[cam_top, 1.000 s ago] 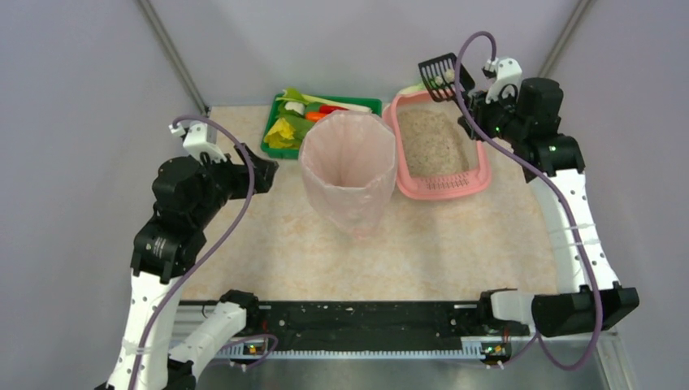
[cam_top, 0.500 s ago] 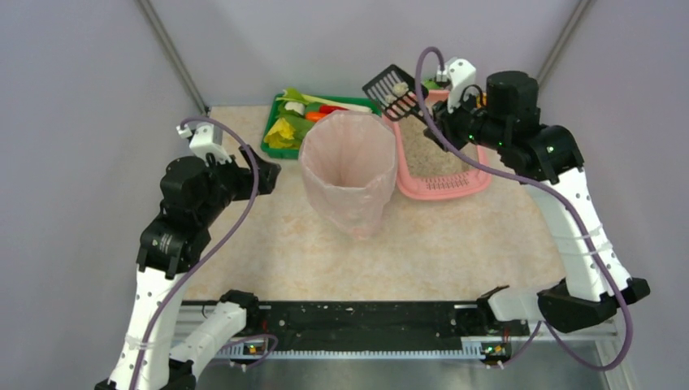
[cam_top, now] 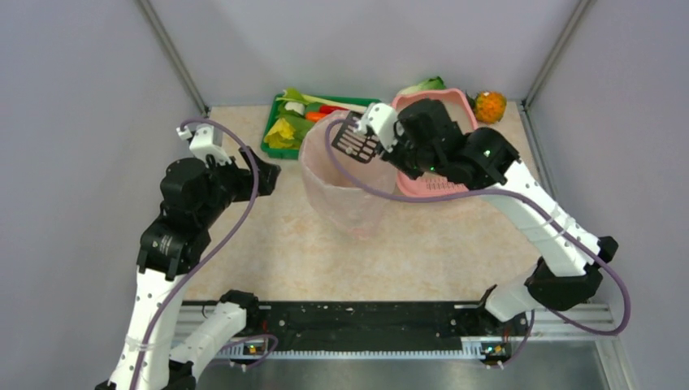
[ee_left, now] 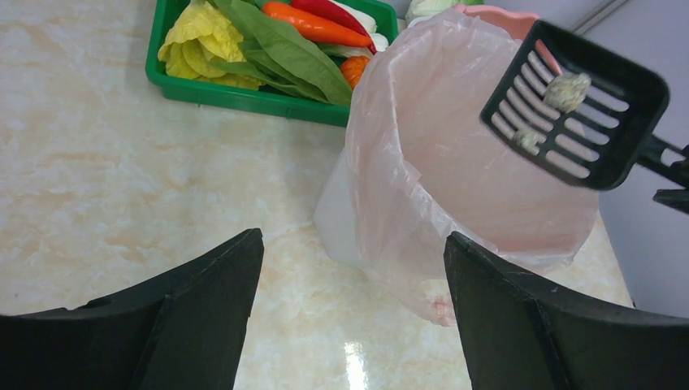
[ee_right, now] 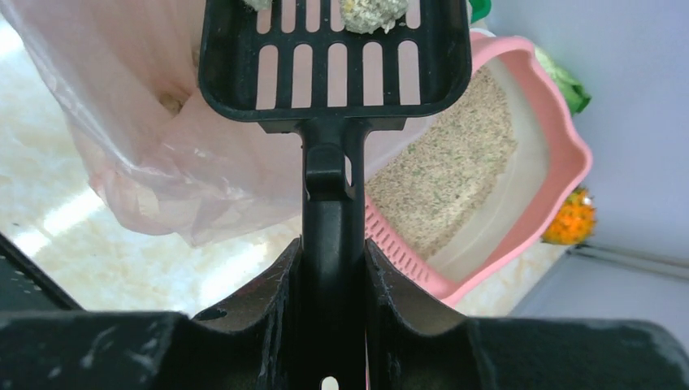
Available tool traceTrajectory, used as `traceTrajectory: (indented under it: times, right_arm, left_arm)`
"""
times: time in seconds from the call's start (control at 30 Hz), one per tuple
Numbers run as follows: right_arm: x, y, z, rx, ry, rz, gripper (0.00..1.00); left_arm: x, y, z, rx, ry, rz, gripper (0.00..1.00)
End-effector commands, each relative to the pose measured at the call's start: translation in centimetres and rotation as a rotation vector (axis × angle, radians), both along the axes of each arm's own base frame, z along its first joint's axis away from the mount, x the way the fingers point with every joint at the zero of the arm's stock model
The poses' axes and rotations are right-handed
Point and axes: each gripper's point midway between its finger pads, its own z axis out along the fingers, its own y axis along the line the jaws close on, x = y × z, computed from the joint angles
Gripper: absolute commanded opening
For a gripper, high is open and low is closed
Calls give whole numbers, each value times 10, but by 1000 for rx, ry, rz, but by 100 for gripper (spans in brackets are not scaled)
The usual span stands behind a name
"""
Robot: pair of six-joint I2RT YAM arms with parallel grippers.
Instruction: Clean the litter box
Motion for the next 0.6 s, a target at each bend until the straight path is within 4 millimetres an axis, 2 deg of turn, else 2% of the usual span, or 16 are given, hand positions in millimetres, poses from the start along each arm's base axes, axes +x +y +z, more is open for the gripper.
traceTrajectory:
  times: [0.0,0.17,0.37,0.57]
  right_arm:
    - [4,-10,12,-223,-175,-60,0]
    - [1,-9,12,-370,-267,-85,0]
    - [2,-13,27,-537,-414,-128,0]
    - [2,-8,28,-650,-467,-93,0]
  left_arm:
    - [0,2,13,-6,-60,9,87]
    - [-2,5,13,1,-61,17,87]
    - [-2,6,12,10,-58,22,87]
    - [-1,6,12,10,-62,21,87]
